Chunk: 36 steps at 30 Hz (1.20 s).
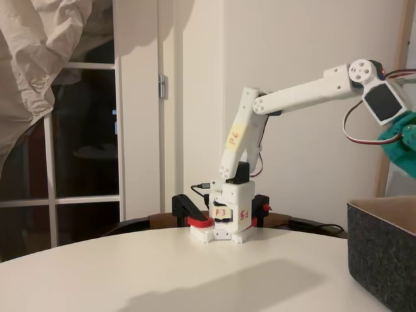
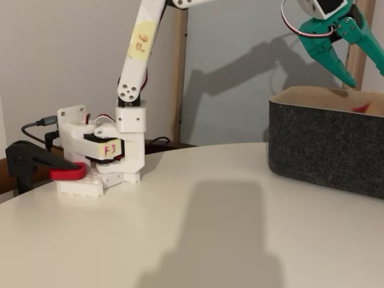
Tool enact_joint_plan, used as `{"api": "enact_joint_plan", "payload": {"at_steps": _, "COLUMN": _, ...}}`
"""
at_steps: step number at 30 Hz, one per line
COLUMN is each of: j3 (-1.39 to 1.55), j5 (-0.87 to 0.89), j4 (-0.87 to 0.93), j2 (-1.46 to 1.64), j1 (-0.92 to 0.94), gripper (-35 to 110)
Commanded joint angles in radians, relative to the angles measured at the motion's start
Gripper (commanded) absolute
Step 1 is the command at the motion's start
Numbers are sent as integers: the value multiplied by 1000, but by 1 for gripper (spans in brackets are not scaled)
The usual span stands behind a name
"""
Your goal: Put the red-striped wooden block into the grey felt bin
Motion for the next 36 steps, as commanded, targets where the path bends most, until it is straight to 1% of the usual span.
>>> {"api": "enact_joint_plan", "payload": {"at_steps": 1, "j3": -38, "j5": 28, "j4": 40, "j2": 54, "j1": 0, "gripper": 20}}
{"api": "enact_joint_plan", "payload": {"at_steps": 13, "j3": -28, "j5": 94, "j4": 235, "j2": 255, "j1": 28, "gripper": 18}}
{"api": "enact_joint_plan", "payload": {"at_steps": 19, "j3": 0, "j5": 195, "j4": 331, "j2": 382, "j1": 127, "gripper": 18}}
{"api": "enact_joint_plan", "payload": {"at_steps": 24, "j3": 35, "j5": 360, "j4": 379, "j2": 499, "j1": 325, "gripper": 18}}
{"api": "enact_joint_plan", "payload": {"at_steps": 31, "j3": 63, "j5": 592, "j4": 379, "j2": 568, "j1": 709, "gripper": 15}}
{"api": "enact_joint_plan", "payload": {"at_steps": 36, "j3": 67, "j5": 678, "j4": 376, "j2": 561, "j1": 977, "gripper": 15}}
